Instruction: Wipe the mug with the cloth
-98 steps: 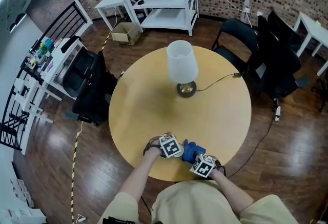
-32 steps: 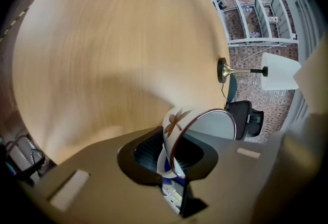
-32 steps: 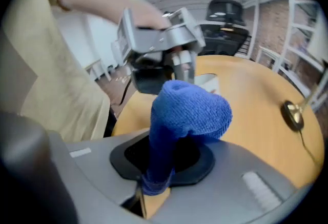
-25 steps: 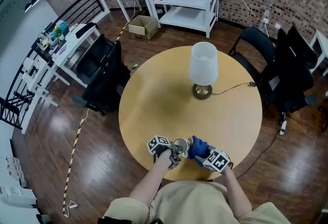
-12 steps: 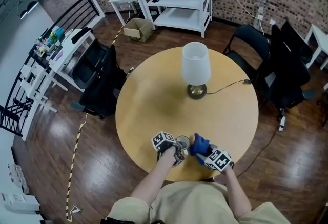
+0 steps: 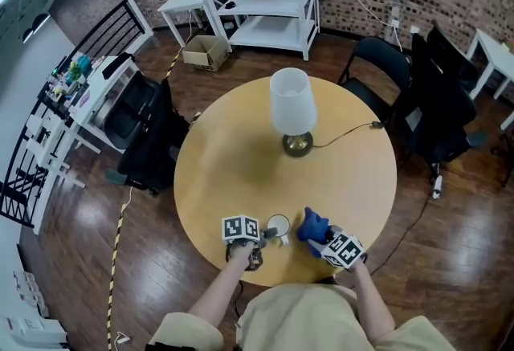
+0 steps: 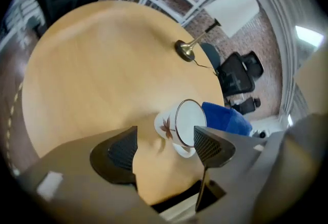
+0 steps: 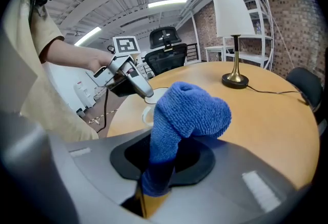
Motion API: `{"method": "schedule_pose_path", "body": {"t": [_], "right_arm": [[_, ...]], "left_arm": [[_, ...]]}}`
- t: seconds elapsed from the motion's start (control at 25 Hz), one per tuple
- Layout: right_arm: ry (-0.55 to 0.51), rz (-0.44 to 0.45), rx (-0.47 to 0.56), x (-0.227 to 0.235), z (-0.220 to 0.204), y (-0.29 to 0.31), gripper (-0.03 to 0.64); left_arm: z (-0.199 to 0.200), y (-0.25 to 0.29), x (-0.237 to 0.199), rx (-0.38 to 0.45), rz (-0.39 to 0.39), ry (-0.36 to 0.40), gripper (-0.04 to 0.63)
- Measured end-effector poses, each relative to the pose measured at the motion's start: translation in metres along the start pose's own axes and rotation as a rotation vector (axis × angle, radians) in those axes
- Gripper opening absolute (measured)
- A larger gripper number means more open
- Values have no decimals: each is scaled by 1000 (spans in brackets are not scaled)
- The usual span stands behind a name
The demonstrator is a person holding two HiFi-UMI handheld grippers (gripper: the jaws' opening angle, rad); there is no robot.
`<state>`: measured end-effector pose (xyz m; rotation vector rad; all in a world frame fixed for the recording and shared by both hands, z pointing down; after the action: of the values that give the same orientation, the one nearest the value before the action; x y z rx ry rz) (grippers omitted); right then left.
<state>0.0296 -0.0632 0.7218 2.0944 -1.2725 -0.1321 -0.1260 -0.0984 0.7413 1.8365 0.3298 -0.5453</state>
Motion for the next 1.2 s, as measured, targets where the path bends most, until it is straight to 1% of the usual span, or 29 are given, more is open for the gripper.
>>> {"method": "schedule_pose_path", "body": {"t": [0.12,0.16,0.2,0.24,0.32,0.4,0.44,0.48,0.52,0.56,0.6,0.64,0.68,0.72,0.76,0.8,0.92,1.04,1.12,1.2], "right_arm": [[5,-6,3,-2,-3,-4,81],[7,-10,4,-3,-4,-6,83],[11,-14,6,-4,-5,-7,83],[16,-19,7,-5,-6,-9,81],[28,-27,12,-6,-7,-12,82],[44,-30,24,-10,-6,-15,81],[54,-31,31,-12,-5,-15,81],[64,-33,37,-15,-6,-16,82],[72,-36,40,-17,-6,-17,83],[79,-41,41,-19,-7,-18,83],[86,-47,42,-21,-8,-19,83],[93,-54,43,-22,-9,-19,83],[101,-62,44,-23,-9,-20,83],[107,-71,46,-23,-8,-21,83],[108,-83,50,-24,-7,-21,83],[101,-98,56,-24,-5,-22,83],[40,-150,87,-20,13,-22,83],[-35,-197,111,-15,43,-18,83],[-95,-206,128,-15,69,-12,83],[-192,-194,124,-22,92,-1,83]], "left_arm": [[21,-3,1,-15,82,372,342],[25,-2,3,-35,103,477,348],[27,0,6,-62,114,560,358],[30,3,10,-89,111,627,365],[35,13,23,-136,75,739,381],[31,23,29,-224,62,835,387],[30,30,31,-253,61,887,387],[30,37,33,-272,63,929,383],[29,44,34,-284,71,950,366],[29,49,34,-285,85,952,321],[29,53,32,-272,103,944,260],[29,57,30,-255,120,931,188],[28,59,27,-242,133,913,82],[26,61,23,-236,141,883,38],[25,61,19,-232,145,839,34],[24,61,15,-229,149,778,31],[23,57,8,-206,142,538,29],[20,54,-2,-178,128,299,28],[16,54,-7,-164,116,176,26],[12,55,-11,-152,98,76,26]]}}
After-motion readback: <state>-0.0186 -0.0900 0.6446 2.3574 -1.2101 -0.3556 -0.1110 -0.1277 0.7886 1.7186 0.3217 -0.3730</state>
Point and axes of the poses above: the fingertips, and each gripper's own axes: y forward along the fingers, x to its right, z out of its top, the point moved 1 cm from there along -y, backward along the fingers, and after that the axes turned 6 degrees about x, right-handed, at the moved point
